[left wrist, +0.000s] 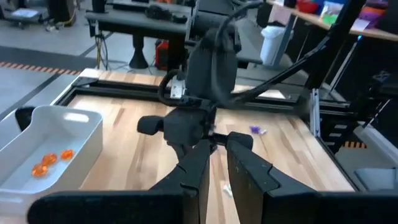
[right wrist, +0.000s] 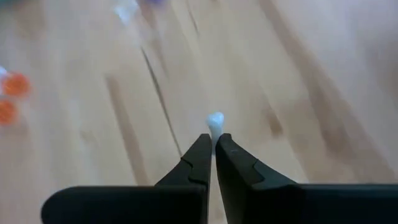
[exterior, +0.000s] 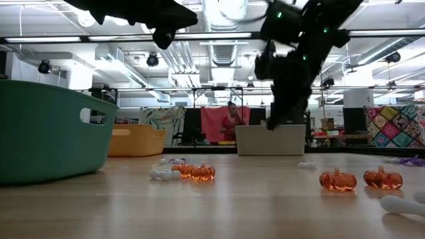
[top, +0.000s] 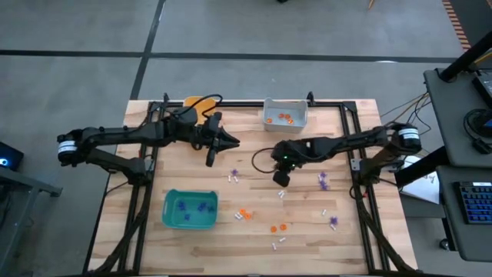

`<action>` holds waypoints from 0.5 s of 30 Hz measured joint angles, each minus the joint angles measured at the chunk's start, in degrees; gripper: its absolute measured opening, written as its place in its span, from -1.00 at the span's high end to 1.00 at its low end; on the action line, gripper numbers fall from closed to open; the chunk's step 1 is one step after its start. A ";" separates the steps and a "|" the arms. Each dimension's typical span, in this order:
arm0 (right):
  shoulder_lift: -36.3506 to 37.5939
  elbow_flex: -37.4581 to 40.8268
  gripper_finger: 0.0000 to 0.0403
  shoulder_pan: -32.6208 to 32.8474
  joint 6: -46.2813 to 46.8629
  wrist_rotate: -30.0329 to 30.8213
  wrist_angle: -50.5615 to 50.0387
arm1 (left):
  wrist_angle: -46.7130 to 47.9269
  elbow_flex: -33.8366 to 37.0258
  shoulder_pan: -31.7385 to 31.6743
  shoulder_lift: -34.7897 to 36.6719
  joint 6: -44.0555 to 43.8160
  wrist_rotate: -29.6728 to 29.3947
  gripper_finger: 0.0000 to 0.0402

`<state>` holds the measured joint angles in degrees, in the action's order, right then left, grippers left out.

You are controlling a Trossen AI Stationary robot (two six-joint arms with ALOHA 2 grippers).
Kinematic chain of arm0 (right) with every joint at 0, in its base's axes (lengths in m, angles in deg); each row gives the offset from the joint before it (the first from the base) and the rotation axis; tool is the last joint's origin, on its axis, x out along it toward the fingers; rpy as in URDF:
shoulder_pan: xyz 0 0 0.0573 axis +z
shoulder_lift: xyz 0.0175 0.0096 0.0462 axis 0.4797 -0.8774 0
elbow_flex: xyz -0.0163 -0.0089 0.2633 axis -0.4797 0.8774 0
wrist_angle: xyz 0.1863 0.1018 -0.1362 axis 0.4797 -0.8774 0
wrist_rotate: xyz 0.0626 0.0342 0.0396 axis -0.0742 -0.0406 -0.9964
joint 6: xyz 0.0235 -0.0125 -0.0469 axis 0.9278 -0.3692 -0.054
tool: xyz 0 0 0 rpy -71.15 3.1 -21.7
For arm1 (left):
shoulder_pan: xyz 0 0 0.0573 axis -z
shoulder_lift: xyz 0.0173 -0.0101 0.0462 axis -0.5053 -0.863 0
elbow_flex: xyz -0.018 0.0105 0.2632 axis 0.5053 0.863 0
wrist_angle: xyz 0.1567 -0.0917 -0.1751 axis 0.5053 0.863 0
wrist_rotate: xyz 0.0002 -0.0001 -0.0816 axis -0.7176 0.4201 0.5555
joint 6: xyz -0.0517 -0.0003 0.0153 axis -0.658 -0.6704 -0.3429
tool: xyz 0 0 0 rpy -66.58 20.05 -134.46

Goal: Sort Halloween decoration
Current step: Put the white bone toy into the orange bin

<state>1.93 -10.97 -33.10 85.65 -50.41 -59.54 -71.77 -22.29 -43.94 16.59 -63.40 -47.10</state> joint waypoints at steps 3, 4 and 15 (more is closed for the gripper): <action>1.56 2.93 0.94 1.32 -2.91 0.51 11.35 | -4.67 2.24 0.63 -0.02 -0.02 0.00 0.80; 1.76 3.79 0.94 1.68 -4.15 0.47 15.52 | -5.88 2.79 0.85 -0.14 -0.02 0.00 0.80; -1.35 6.14 0.94 4.14 -16.80 0.36 45.27 | -19.81 10.12 2.58 -1.05 -1.28 3.11 0.80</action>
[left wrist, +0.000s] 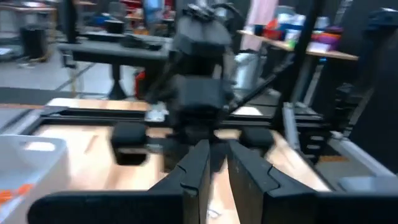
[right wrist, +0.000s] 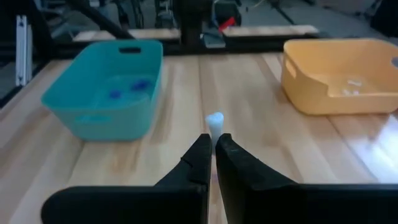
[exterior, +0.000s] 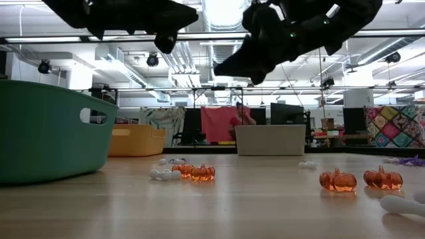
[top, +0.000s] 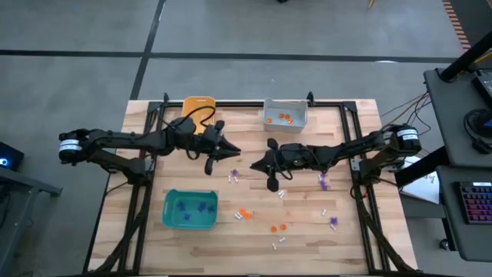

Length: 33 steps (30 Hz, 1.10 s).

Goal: Sort Halloween decoration
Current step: Put the white bone toy into the orange bin

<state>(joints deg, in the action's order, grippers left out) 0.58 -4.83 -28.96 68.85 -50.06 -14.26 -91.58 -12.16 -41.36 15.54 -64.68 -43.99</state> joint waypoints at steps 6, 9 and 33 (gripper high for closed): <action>-1.08 -0.02 0.94 -0.08 -1.51 0.04 4.12 | -5.71 2.99 0.91 -0.36 1.04 2.47 0.80; -1.06 -0.07 0.94 -0.06 -2.12 0.00 5.75 | -10.04 4.63 1.25 -1.71 0.63 2.50 0.80; -1.04 -0.07 0.94 -0.06 -2.75 -0.17 10.16 | -18.45 3.15 1.16 -14.80 -0.22 2.99 0.80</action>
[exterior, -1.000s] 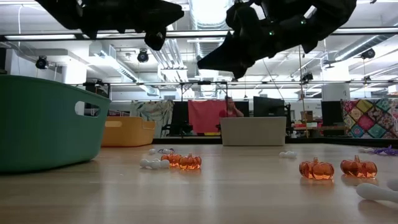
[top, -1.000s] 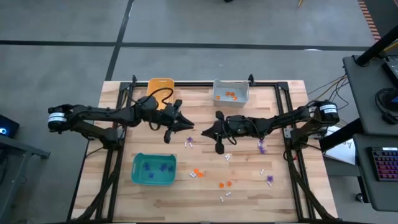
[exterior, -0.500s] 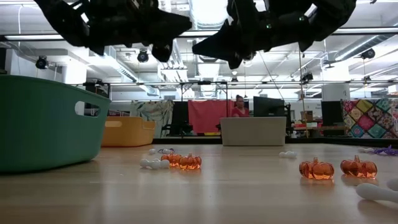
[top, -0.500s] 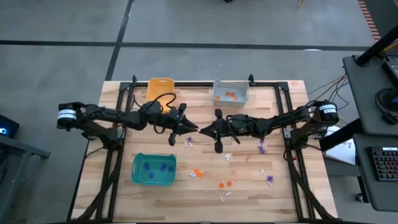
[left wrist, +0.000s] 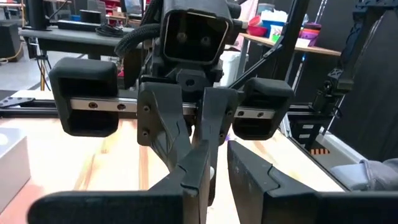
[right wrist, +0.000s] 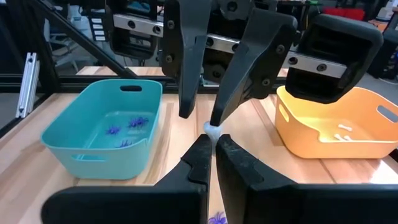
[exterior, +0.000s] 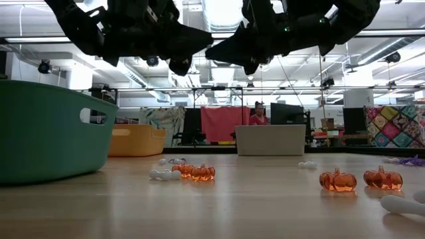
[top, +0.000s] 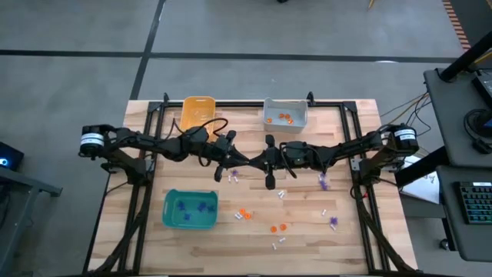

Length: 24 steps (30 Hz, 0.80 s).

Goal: Sort Halloween decoration
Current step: Put the white bone toy into the orange bin

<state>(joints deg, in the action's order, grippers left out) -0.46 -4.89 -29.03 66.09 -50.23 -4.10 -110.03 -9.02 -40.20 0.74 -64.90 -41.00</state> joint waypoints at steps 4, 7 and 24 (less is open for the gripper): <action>0.00 0.00 0.94 0.07 0.27 0.09 -0.11 | 0.47 0.04 -0.80 0.52 0.21 0.20 0.80; 0.04 -0.04 0.94 0.13 1.02 0.10 -0.11 | 1.38 0.09 -1.93 1.20 0.21 0.12 0.80; 0.04 -0.07 0.94 0.13 3.26 -0.41 -0.52 | 2.64 -1.05 -3.02 1.64 1.31 6.11 0.56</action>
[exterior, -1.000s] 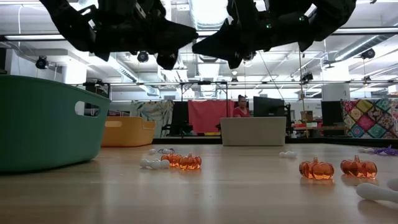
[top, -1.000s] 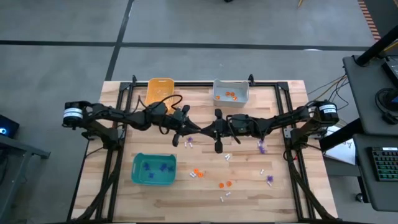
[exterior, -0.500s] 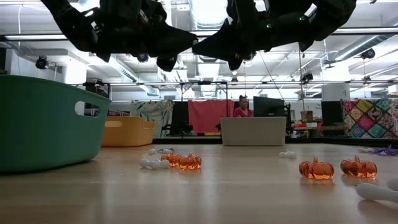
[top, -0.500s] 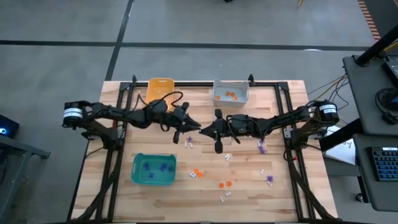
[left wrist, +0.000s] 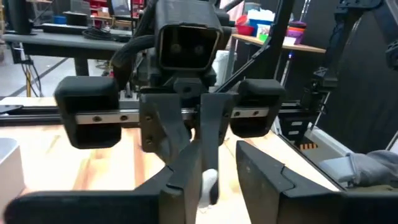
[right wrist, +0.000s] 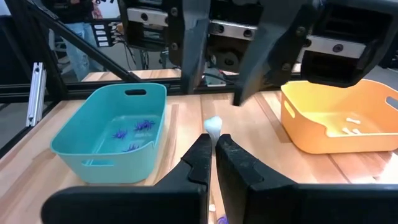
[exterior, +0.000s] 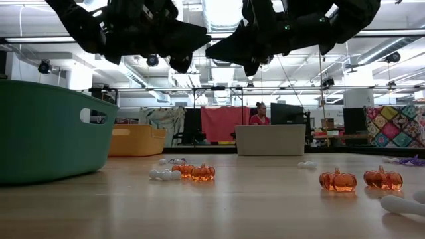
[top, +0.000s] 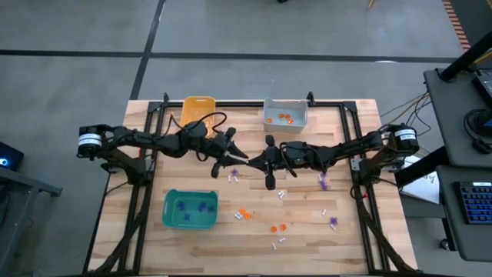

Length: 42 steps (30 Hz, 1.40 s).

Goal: Sort Halloween decoration
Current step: Put the white bone toy into the orange bin

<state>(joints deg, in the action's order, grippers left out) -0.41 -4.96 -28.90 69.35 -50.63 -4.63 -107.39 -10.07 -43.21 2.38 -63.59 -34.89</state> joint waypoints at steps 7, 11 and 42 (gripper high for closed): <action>0.02 0.00 0.94 0.00 0.60 -0.06 0.05 | 3.18 0.02 -0.02 -0.02 1.87 -0.03 0.41; 0.02 0.00 0.94 0.00 0.63 -0.06 0.13 | 3.31 0.04 0.00 -0.13 1.92 -0.09 0.40; 0.11 0.00 0.94 0.00 0.63 0.01 1.33 | 1.50 0.09 1.05 -0.17 2.10 -4.89 0.40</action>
<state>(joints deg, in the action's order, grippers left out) -0.30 -4.96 -28.90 69.98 -50.63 -3.30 -105.89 -9.98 -42.16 2.21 -61.48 -39.78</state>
